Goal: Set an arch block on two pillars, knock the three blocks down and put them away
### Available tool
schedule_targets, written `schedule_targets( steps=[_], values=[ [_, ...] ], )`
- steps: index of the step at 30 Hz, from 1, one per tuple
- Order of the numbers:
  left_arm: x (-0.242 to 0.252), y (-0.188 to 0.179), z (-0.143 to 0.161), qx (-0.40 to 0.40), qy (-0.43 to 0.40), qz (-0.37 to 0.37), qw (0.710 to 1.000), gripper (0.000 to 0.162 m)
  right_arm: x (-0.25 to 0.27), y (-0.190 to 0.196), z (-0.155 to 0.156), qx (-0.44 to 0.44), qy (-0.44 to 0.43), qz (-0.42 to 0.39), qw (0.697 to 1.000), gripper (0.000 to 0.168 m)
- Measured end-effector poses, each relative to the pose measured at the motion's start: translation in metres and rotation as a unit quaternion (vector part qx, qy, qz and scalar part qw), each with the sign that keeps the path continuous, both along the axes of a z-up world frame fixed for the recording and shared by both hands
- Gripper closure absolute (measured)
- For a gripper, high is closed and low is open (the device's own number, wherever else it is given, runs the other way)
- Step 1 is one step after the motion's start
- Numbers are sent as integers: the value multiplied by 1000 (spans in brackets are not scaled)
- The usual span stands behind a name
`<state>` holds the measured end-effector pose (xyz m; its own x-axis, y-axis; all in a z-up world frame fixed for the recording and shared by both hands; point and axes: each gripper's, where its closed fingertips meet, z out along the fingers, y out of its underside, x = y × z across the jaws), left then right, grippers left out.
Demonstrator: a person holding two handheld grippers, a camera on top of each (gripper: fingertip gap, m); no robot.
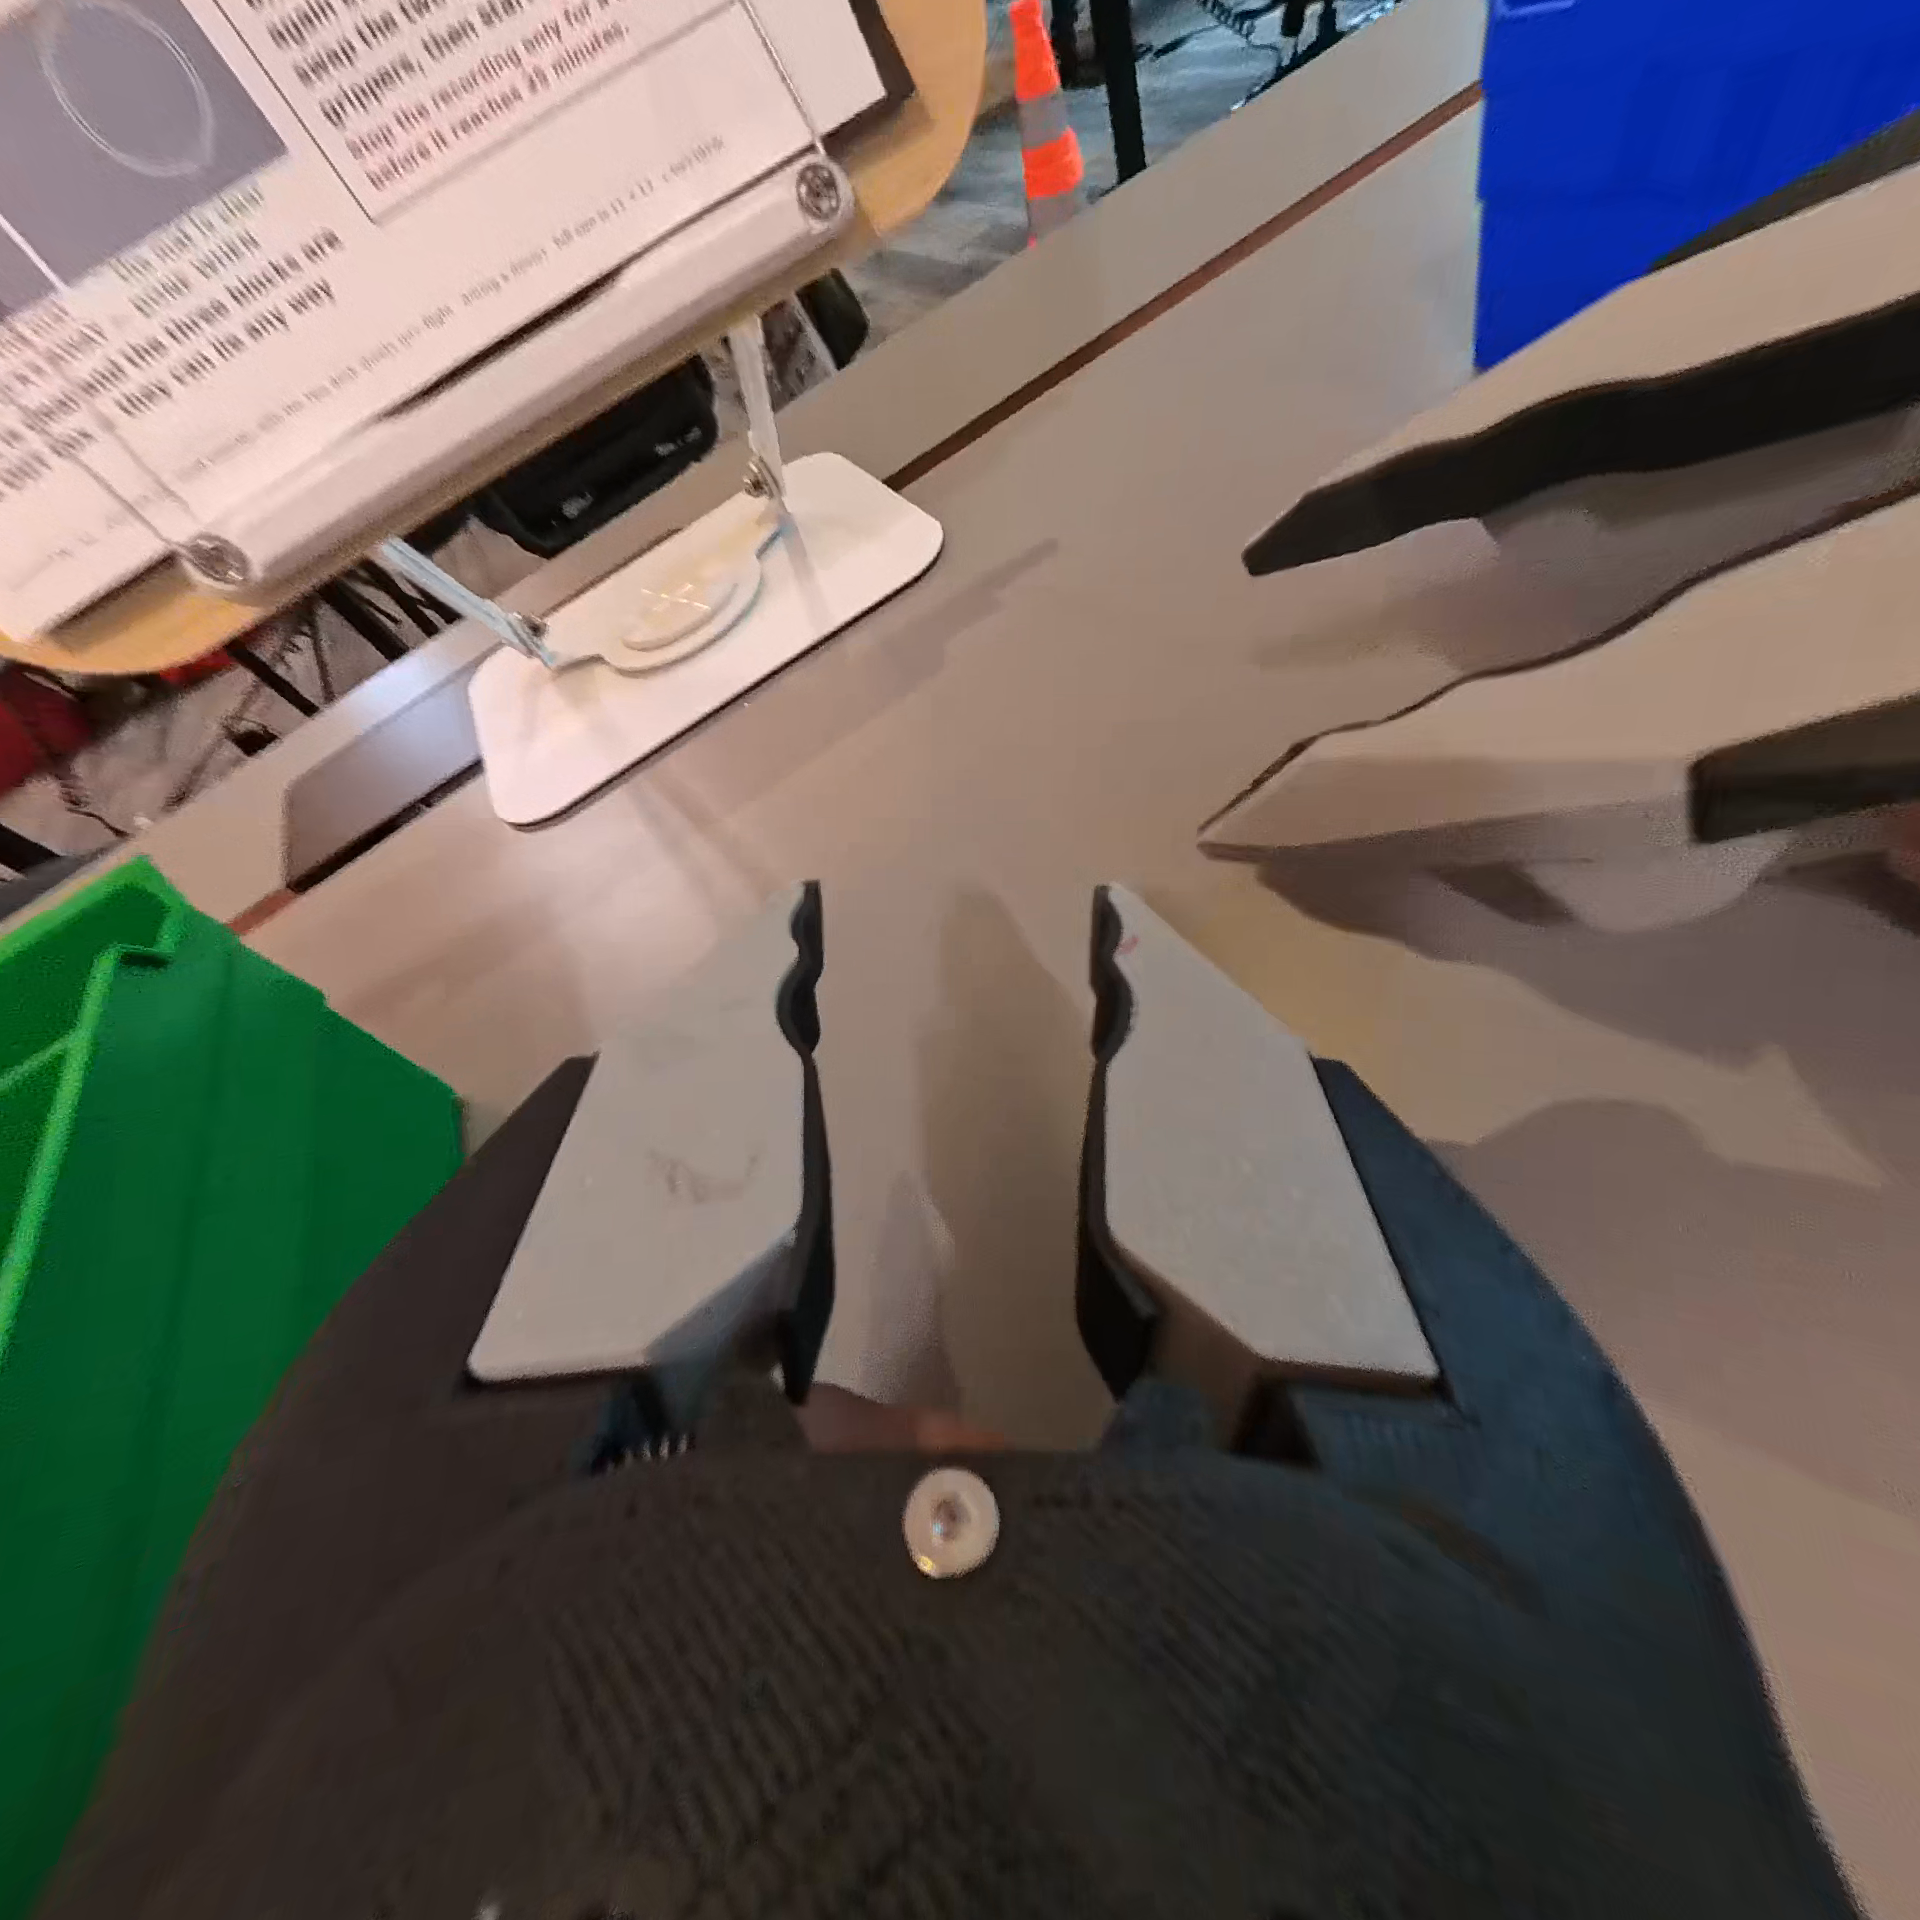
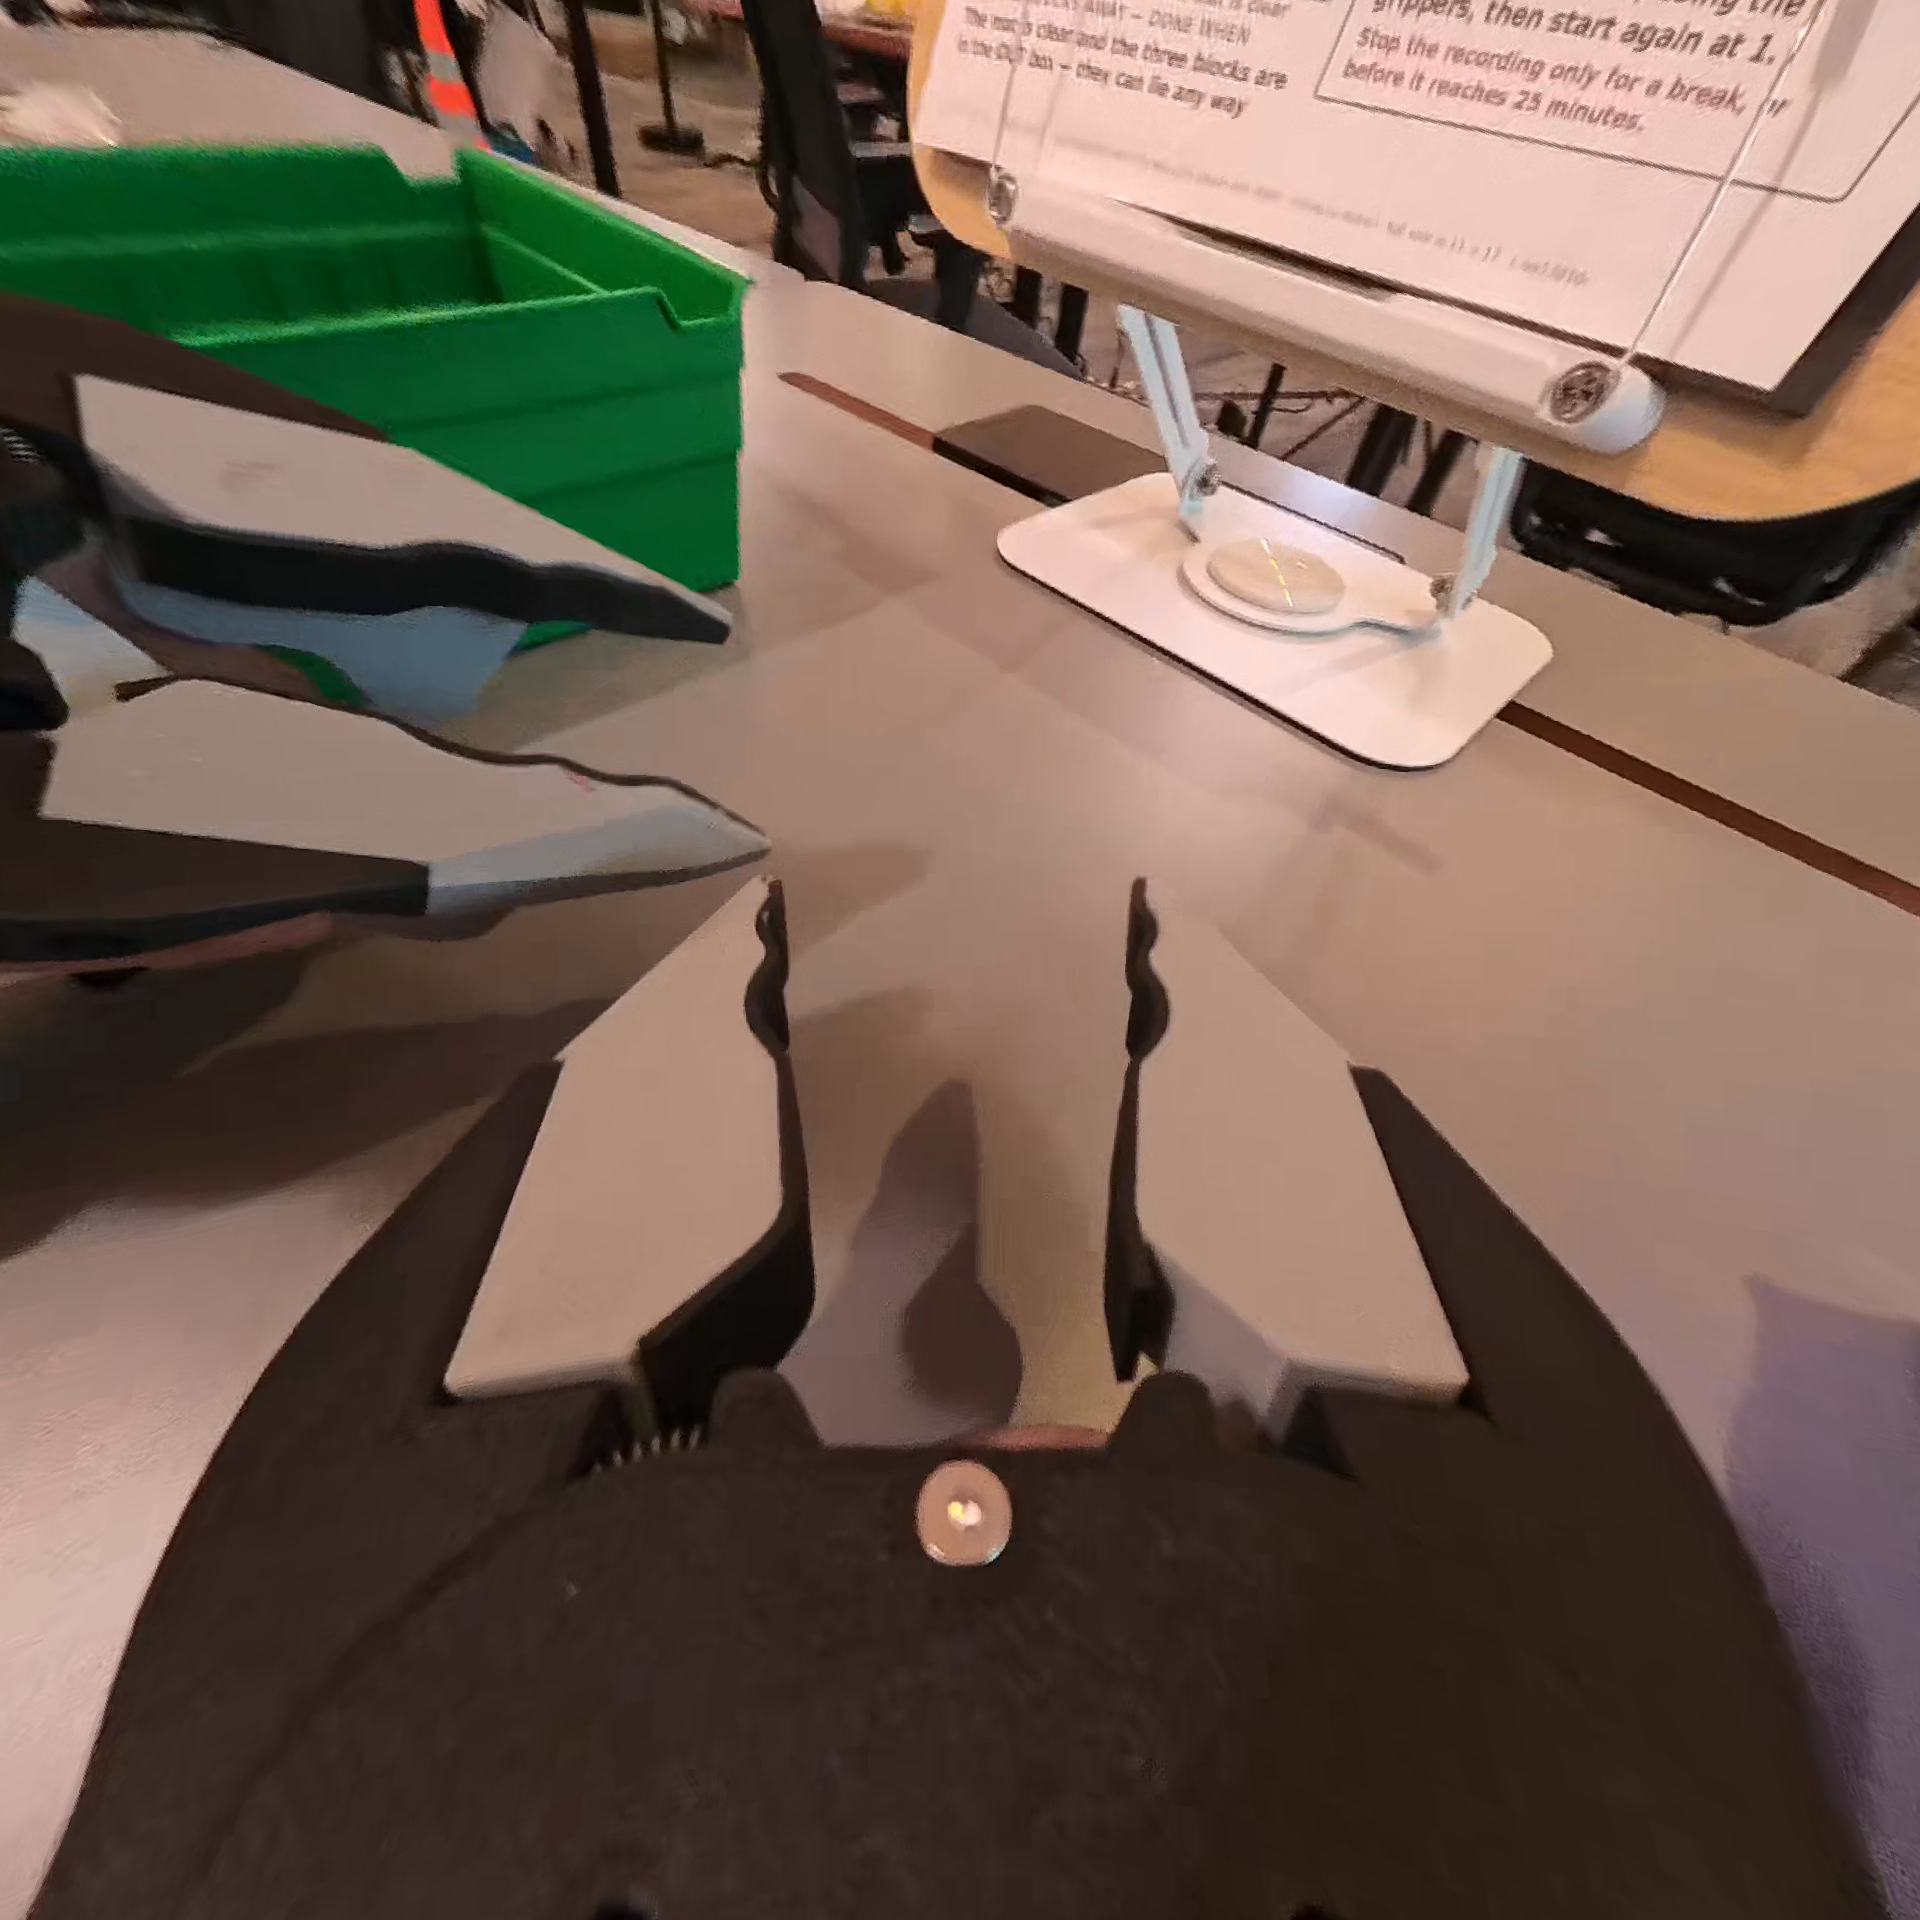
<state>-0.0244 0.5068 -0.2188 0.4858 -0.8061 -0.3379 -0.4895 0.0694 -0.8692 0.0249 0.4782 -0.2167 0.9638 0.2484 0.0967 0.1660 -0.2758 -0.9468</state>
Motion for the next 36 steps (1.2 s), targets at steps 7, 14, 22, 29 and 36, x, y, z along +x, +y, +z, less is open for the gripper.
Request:
schedule_targets(
  steps=[7,14,22,29,36],
  values=[
    [5,-9,-1,-18,0,-24,1000,110,-9,-4,5,7,53,45,998,108],
    [4,-4,-15,-26,22,-14,999,109,-9,-2,3,-7,71,52,996,109],
    [-9,13,-6,-11,-1,25,1000,113,-8,-3,6,-1,82,55,995,106],
    [-17,21,-12,-24,-6,50,998,113,-1,-8,9,6,94,46,995,100],
    [-15,16,0,-49,-48,41,997,108,-1,-12,6,2,70,62,996,87]
  ],
)
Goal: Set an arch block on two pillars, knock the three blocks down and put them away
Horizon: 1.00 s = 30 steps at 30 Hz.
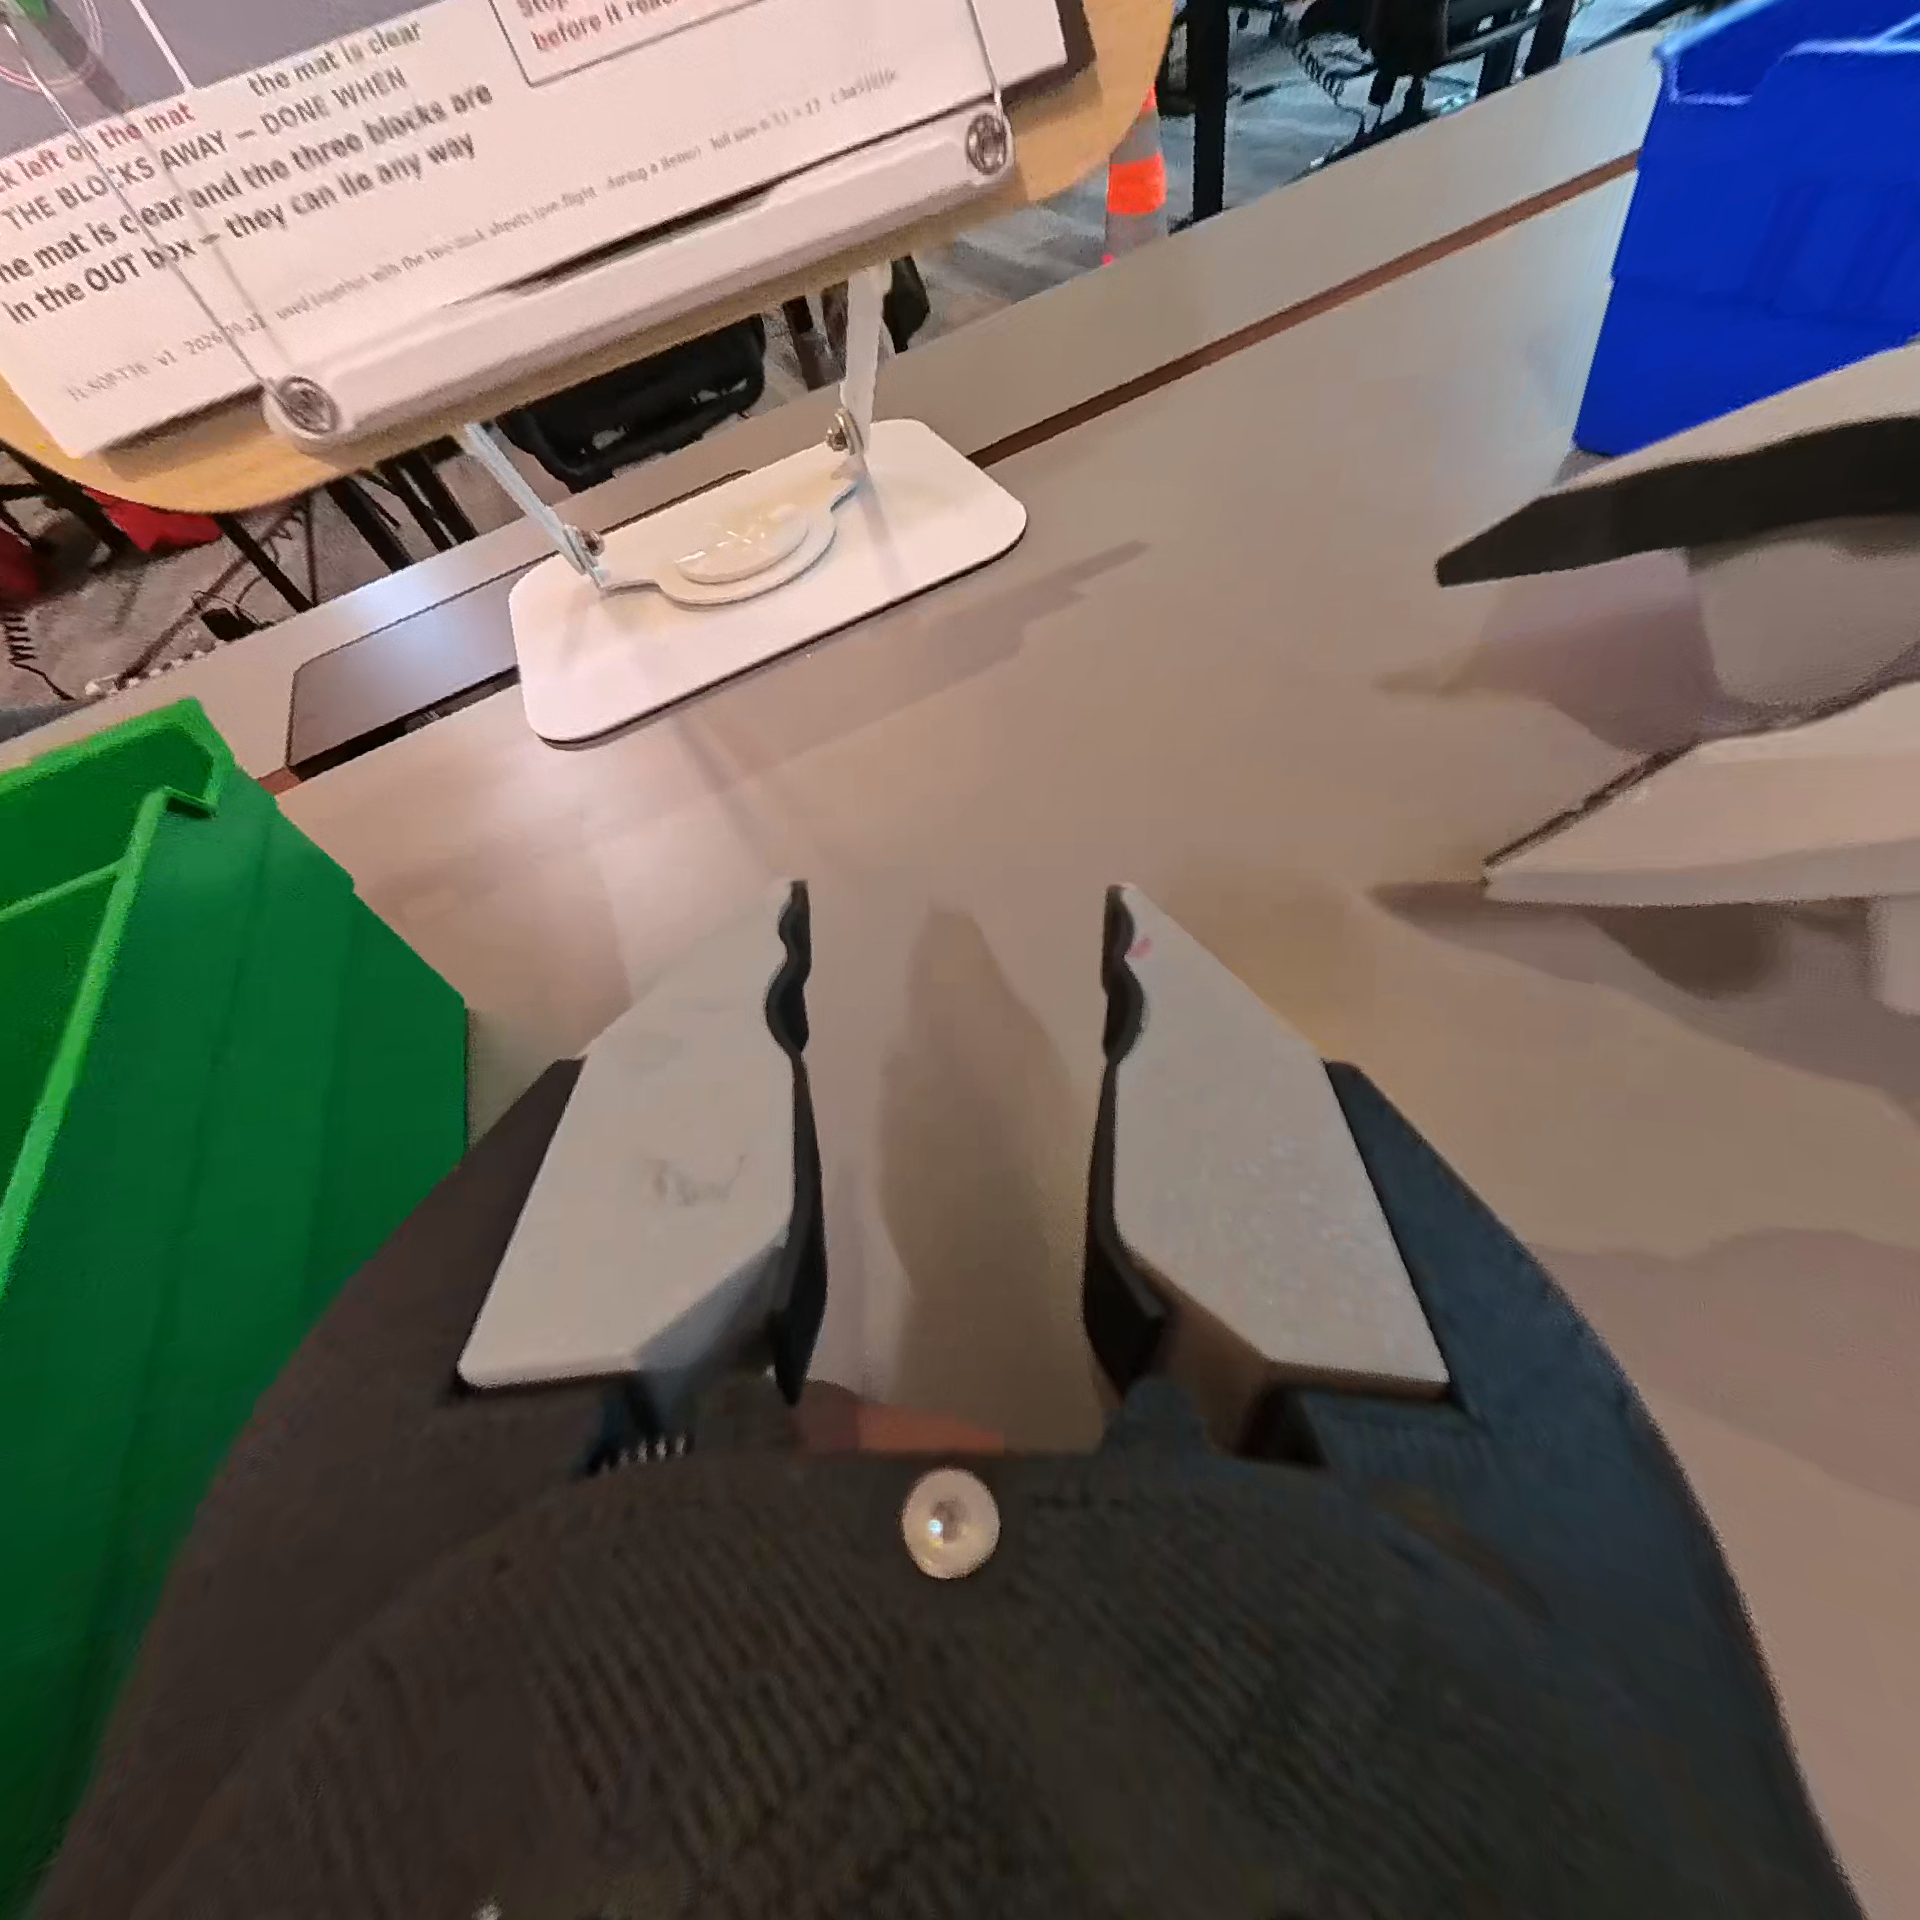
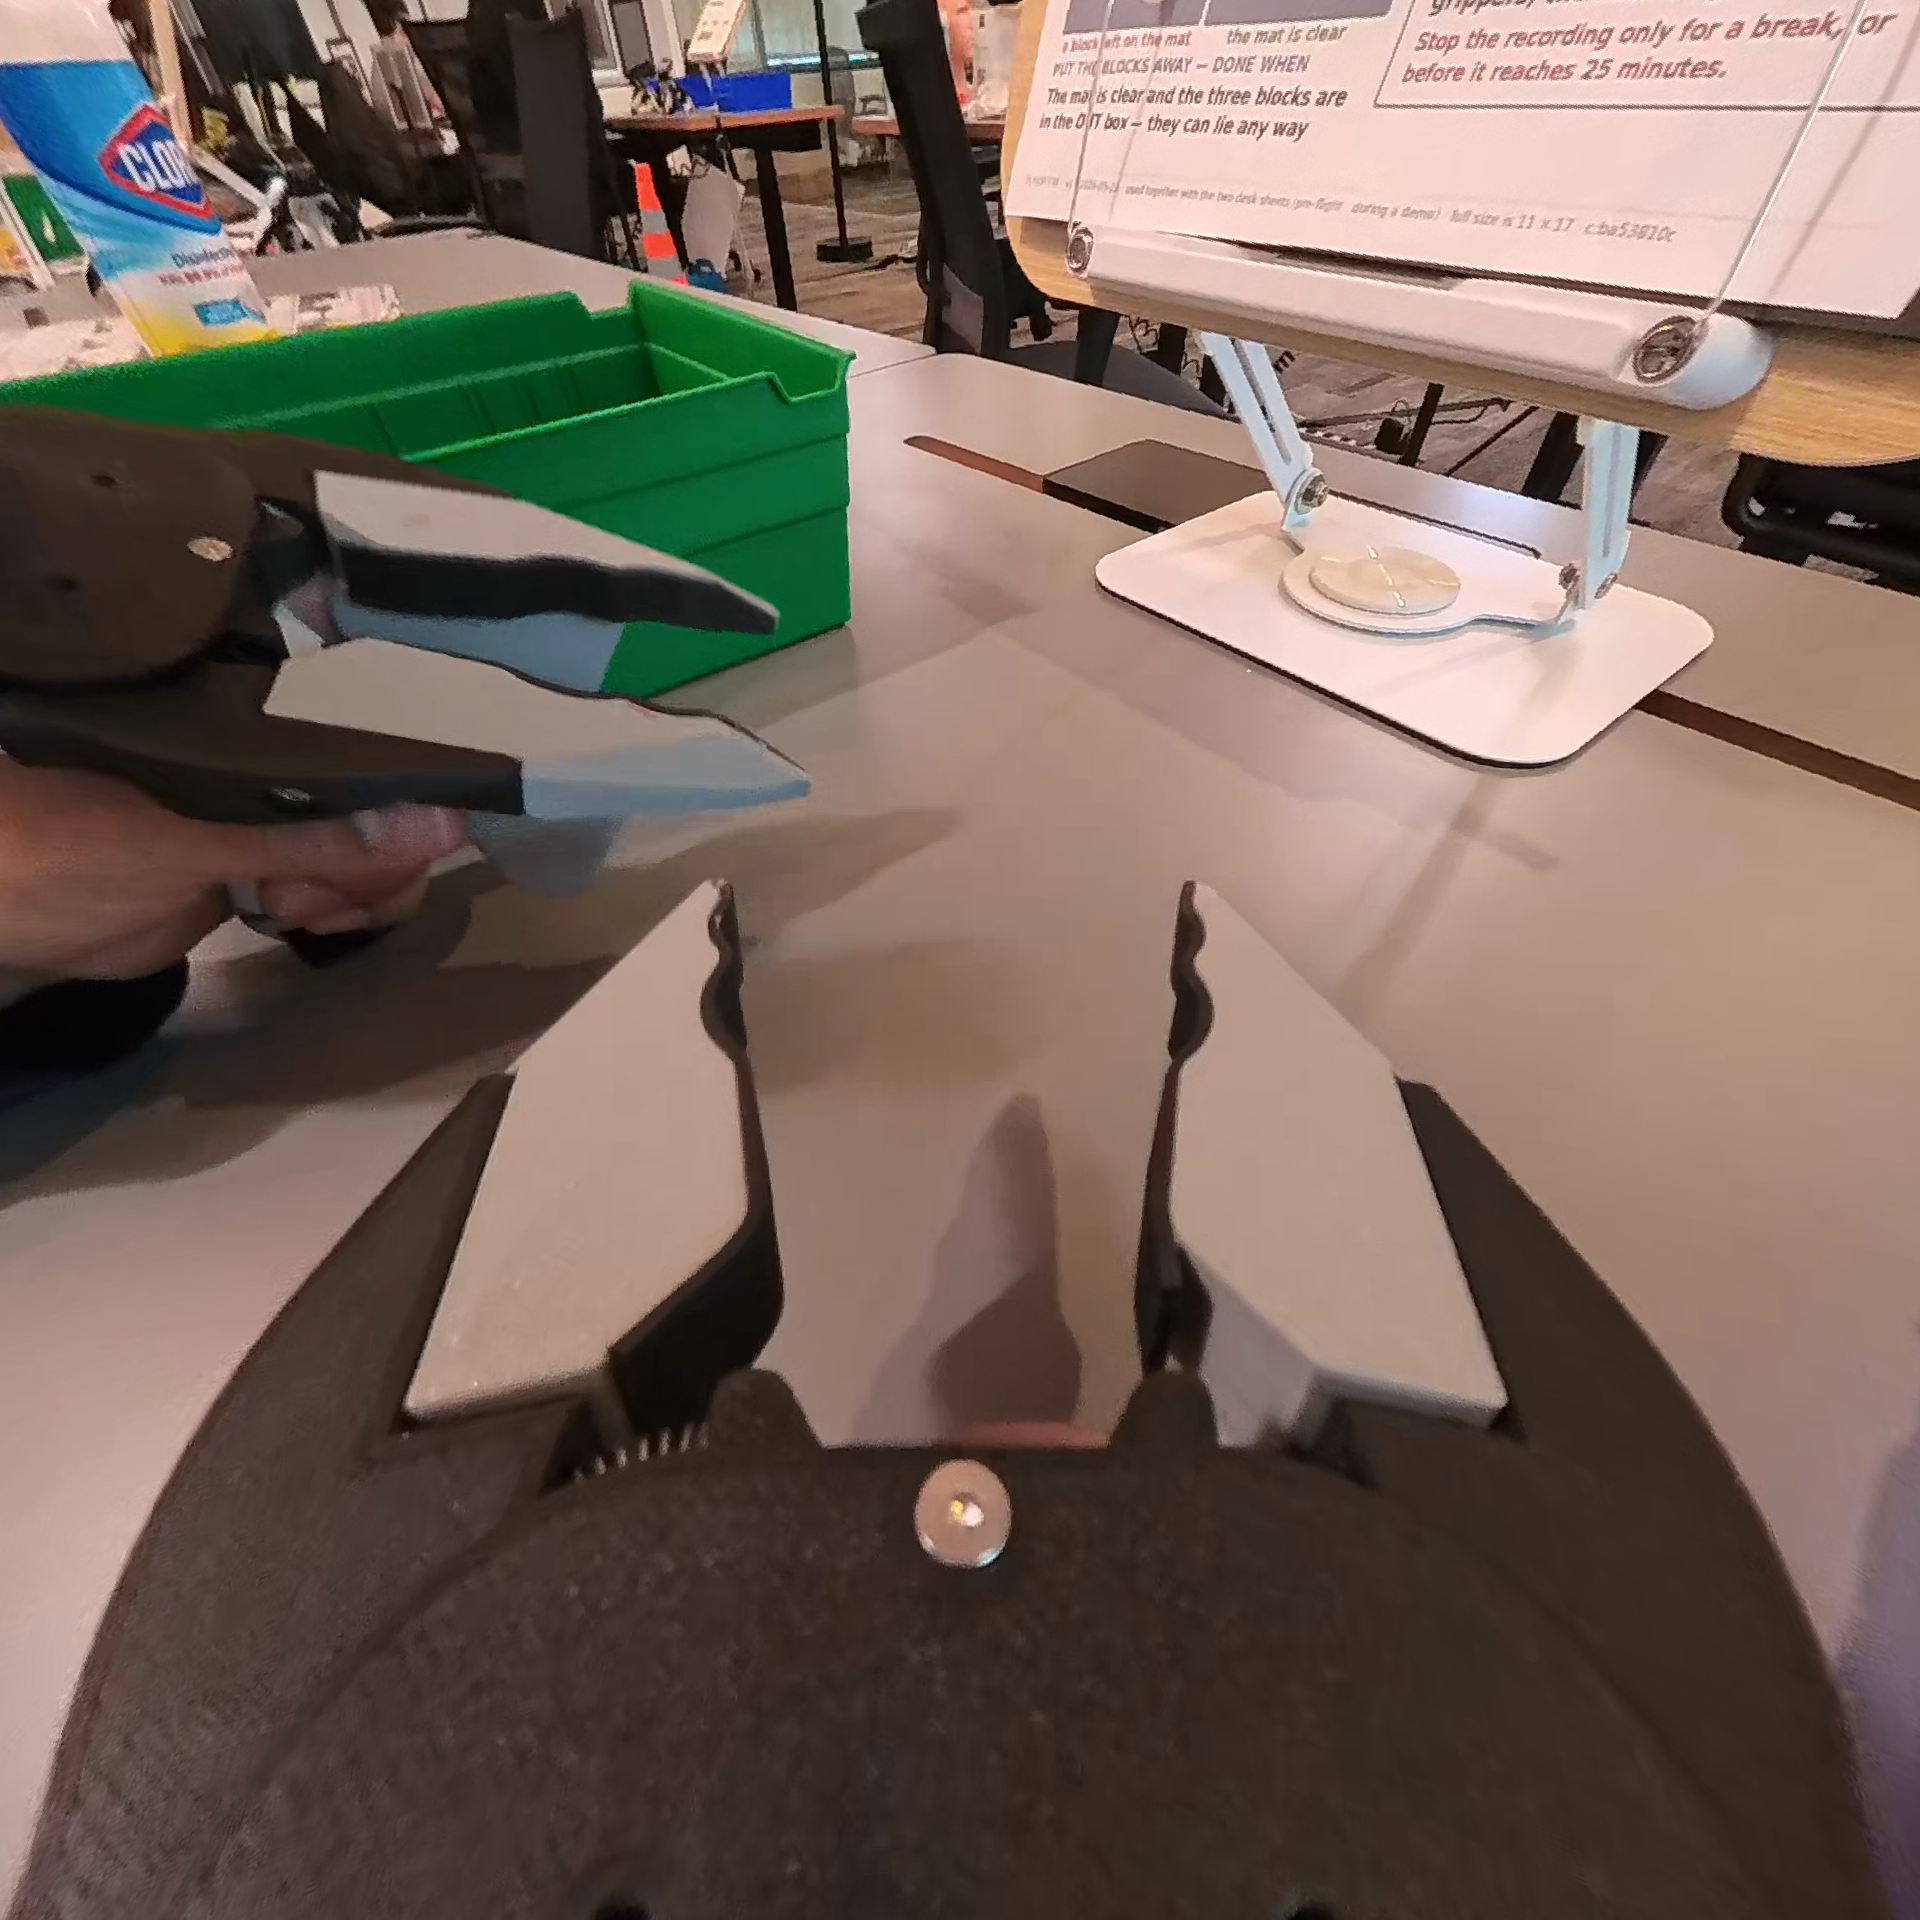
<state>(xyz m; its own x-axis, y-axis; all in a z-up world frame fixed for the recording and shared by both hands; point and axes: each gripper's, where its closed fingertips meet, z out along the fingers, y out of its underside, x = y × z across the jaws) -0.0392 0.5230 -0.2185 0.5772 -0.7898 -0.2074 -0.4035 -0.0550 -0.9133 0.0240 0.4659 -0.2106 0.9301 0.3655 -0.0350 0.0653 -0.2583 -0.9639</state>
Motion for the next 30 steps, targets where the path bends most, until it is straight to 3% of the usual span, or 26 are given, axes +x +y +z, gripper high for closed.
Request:
schedule_targets(
  steps=[6,23,30],
  values=[
    [1,-9,21,9,-47,-10,999,107,-3,2,-3,-3,-20,3,1000,90],
    [10,-16,10,1,-30,-23,999,108,1,2,-2,7,-32,-10,999,99],
    [11,-15,9,1,-30,-21,999,108,11,18,11,29,-3,-52,998,102]
  ],
)
